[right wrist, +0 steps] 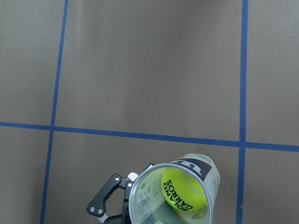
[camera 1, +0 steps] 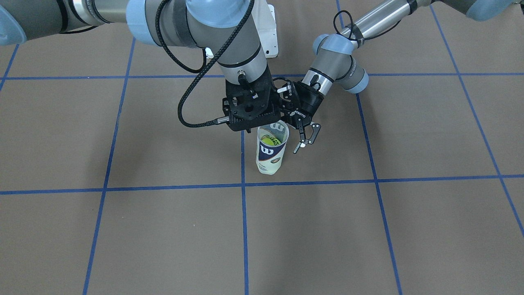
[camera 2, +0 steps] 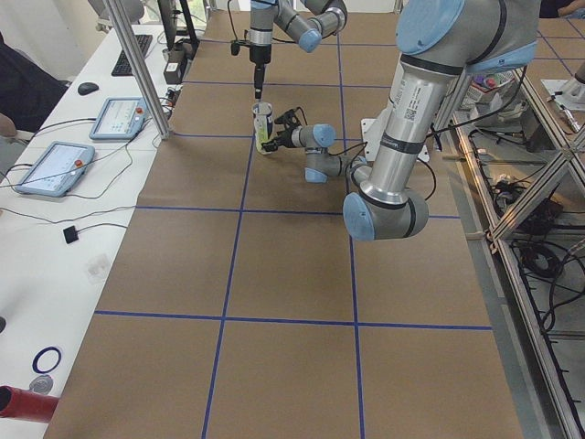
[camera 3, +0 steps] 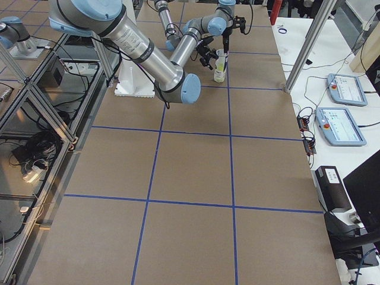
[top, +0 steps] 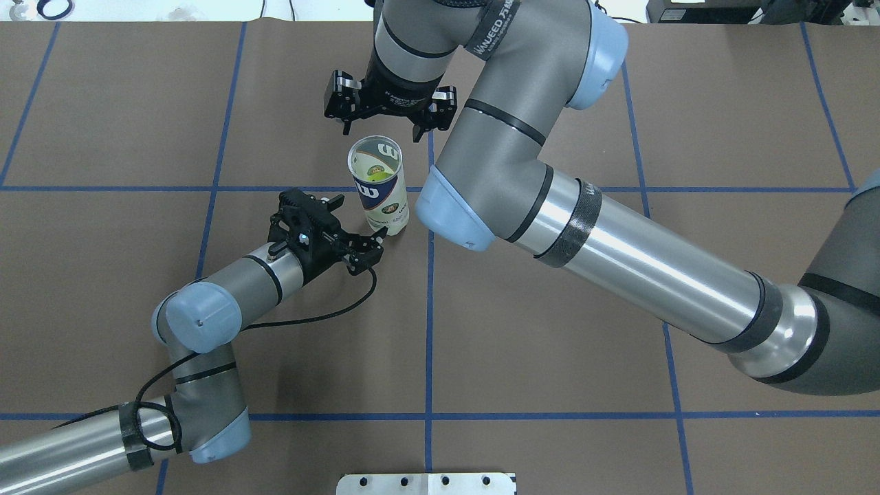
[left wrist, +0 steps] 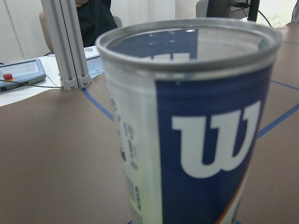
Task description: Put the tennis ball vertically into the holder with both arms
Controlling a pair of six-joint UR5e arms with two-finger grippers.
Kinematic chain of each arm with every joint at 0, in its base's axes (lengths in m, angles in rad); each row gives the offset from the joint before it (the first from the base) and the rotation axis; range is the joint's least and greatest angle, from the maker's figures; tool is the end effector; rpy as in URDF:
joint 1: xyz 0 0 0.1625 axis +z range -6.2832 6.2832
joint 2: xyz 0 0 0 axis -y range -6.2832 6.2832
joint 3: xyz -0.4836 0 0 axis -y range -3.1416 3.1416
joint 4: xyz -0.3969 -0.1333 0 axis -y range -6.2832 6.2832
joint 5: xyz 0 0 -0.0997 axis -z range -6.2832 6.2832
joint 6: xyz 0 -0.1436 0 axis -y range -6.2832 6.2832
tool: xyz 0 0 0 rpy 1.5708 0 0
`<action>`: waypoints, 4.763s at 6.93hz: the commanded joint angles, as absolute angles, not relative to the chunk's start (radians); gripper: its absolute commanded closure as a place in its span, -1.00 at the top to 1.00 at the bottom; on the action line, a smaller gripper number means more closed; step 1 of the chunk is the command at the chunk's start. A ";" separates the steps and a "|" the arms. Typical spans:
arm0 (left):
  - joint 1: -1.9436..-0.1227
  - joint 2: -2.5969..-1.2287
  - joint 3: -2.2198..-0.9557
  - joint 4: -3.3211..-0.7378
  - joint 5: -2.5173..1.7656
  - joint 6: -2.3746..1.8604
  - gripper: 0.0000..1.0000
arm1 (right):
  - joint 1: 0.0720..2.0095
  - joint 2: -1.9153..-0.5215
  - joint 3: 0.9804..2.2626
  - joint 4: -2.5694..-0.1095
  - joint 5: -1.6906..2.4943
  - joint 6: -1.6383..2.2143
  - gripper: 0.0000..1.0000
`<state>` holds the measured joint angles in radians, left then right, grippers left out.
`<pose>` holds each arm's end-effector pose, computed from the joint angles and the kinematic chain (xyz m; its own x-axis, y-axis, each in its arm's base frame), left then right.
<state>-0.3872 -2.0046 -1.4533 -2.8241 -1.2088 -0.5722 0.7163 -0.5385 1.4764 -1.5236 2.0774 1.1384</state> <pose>0.5924 -0.4405 0.3783 0.5732 0.6154 -0.5411 0.3679 0.3969 0.8409 -0.5689 -0.5796 0.0768 0.4913 -0.0581 0.8690 -0.0697 0.9920 0.1057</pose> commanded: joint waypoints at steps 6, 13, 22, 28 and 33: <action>-0.320 -1.542 -1.992 -2.619 -1.395 -0.574 0.98 | 0.923 -0.708 1.630 -1.572 2.302 1.077 0.98; -1.236 -1.753 -1.723 -1.844 -2.170 -0.295 1.00 | 1.231 -1.270 1.728 -1.572 2.336 0.262 0.98; -1.433 -1.787 -1.584 -1.696 -2.183 -0.044 1.00 | 1.463 -1.407 1.528 -1.531 2.356 0.038 0.99; -1.465 -1.798 -1.500 -1.426 -2.207 0.073 1.00 | 1.480 -1.457 1.531 -1.531 2.359 0.040 0.99; -1.513 -1.711 -1.537 -1.422 -2.289 0.143 1.00 | 1.519 -1.517 1.525 -1.532 2.407 0.037 0.99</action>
<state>-1.5124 -1.7542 -1.5363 -1.3966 -2.2790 0.1308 1.5021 -1.4952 1.5256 -1.5325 2.3789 0.0388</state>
